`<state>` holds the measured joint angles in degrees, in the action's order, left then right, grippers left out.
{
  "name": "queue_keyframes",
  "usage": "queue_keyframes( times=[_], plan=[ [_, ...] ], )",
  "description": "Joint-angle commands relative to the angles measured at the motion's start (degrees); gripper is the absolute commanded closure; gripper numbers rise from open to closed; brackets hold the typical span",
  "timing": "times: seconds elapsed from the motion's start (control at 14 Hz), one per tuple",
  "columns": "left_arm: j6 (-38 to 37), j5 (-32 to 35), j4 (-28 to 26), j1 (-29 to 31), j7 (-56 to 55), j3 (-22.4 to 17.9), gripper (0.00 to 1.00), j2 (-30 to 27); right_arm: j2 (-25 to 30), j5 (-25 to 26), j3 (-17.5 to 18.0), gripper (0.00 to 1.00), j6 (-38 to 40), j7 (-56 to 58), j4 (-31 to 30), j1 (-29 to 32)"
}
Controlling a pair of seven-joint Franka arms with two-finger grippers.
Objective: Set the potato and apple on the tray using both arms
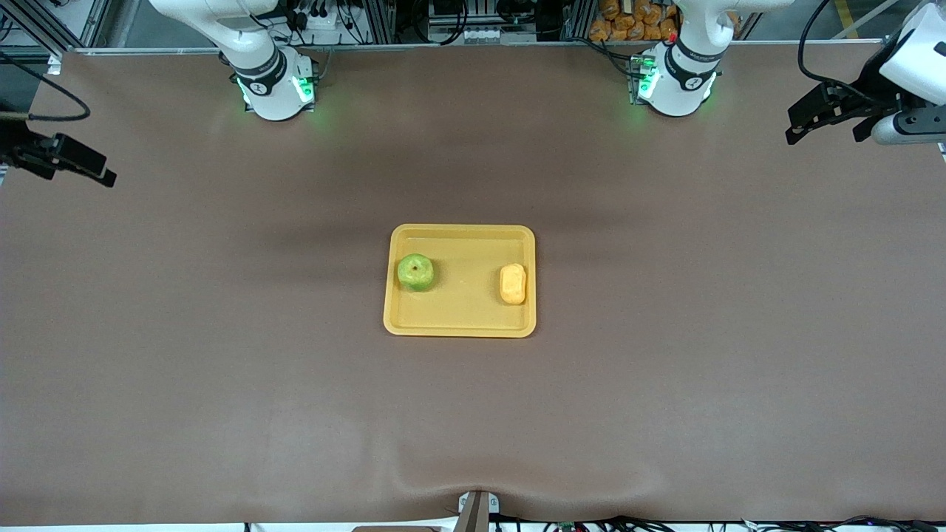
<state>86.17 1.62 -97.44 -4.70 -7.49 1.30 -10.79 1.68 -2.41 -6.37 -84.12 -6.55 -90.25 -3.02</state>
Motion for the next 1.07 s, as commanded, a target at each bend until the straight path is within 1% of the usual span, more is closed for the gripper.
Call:
queue_keyframes(
  times=[0.0, 0.21, 0.43, 0.86, 1.0],
  plan=[
    [-0.48, -0.48, 0.32, -0.31, 0.72, -0.60, 0.00, 0.94, -2.73, -1.45, 0.65, 0.00, 1.06, -0.75, 2.18, 1.96],
    [-0.57, -0.48, 2.60, -0.40, 0.46, -0.51, 0.00, 2.70, -2.73, -1.10, 0.92, 0.00, 2.20, -0.75, 1.83, 0.39],
    [-0.91, -0.31, 2.96, -0.22, 0.46, -0.51, 0.00, 3.06, -2.12, -1.10, 0.92, 0.00, 5.63, -0.75, 1.39, 0.91],
    [-2.67, -0.22, 4.01, 0.22, 0.29, -0.77, 0.00, 3.14, -1.50, -0.84, 0.92, 0.00, 5.98, -0.75, 1.31, 0.38],
    [-2.85, 0.57, 4.10, 0.22, 0.29, -0.77, 0.00, 3.23, -0.71, -0.84, 0.92, 0.00, 6.95, -0.57, -0.09, 0.82]
  ],
)
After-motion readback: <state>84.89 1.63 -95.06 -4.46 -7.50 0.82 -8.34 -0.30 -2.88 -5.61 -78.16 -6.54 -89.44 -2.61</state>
